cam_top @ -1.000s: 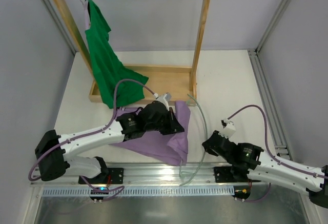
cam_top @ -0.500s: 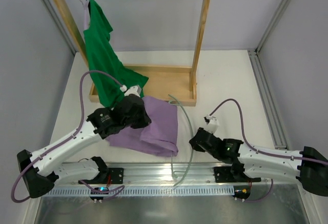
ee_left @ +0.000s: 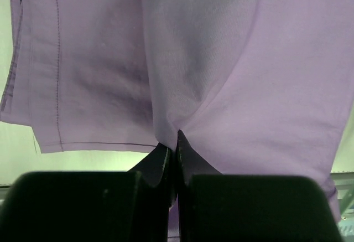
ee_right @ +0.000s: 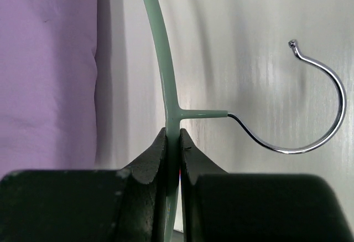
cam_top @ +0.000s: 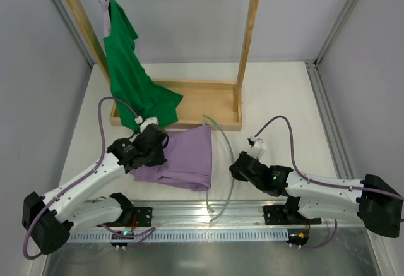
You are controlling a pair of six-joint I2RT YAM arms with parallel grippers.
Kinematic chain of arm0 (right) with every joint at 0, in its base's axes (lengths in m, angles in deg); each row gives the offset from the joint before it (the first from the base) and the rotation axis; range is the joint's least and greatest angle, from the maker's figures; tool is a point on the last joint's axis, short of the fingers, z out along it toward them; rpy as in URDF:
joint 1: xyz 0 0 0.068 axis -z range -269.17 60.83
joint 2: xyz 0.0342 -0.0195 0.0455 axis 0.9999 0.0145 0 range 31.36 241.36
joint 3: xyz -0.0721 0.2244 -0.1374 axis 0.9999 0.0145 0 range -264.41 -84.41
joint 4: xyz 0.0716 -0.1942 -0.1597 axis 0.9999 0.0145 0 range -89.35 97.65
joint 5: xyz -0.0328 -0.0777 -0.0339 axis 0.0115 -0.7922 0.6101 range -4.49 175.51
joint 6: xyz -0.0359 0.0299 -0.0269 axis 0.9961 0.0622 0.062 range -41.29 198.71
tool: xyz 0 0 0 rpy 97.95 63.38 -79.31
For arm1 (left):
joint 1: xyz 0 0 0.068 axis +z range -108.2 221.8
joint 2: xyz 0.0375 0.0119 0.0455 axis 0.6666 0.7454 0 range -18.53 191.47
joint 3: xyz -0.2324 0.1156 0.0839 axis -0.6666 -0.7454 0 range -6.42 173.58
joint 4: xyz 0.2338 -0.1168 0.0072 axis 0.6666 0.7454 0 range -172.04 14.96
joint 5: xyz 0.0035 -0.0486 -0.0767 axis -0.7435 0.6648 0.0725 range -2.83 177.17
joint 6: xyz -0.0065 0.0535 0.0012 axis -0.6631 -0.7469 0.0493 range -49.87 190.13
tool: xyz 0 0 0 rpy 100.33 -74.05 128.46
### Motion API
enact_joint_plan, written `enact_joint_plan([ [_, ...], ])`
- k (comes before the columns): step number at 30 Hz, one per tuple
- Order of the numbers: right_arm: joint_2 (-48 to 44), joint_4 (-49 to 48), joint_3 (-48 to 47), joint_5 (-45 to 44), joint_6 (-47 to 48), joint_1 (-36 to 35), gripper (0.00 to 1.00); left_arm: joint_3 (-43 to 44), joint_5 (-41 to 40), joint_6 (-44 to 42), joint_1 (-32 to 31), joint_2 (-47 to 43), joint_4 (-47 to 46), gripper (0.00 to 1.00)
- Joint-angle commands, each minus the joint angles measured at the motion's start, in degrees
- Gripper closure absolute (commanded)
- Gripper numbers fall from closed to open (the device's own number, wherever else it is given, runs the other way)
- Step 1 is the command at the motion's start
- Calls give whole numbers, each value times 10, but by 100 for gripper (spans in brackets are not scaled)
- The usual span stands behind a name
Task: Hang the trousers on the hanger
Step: Place trousers on hanger
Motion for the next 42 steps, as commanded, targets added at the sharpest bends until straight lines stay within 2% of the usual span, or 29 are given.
enact_joint_plan([
  [1, -52, 28, 27, -59, -32, 10, 96, -9, -57, -22, 14, 6, 5, 100],
  [6, -139, 94, 54, -88, -62, 9, 96, -21, -50, -9, 15, 49, -36, 100],
  [11, -245, 275, 35, -139, -123, 9, 96, -37, 21, 8, 7, 78, -91, 100],
  [12, -259, 329, 29, -152, -132, 9, 96, -39, 21, 18, 3, 76, -100, 100],
  [16, -302, 437, -12, -172, -167, 11, 96, -41, 36, 46, -21, 59, -127, 100],
  [20, -292, 405, -14, -161, -138, 10, 96, -44, 53, 65, -51, 56, -169, 100],
  [22, -274, 352, -12, -153, -94, 10, 96, -45, 28, 60, -51, 64, -163, 100],
  [25, -259, 286, -1, -134, -56, 11, 96, -30, -17, 30, -34, 87, -127, 100],
  [29, -243, 190, 31, -127, -19, 11, 96, -13, -31, -6, -9, 80, -114, 100],
  [33, -213, 100, 53, -115, 3, 11, 96, -3, 38, -31, -6, 63, -154, 100],
  [40, -153, 28, 60, -110, 24, 11, 96, 2, 70, -31, -5, 13, -188, 100],
  [42, -133, 20, 53, -117, 37, 10, 96, -5, 112, -29, -2, 3, -212, 100],
])
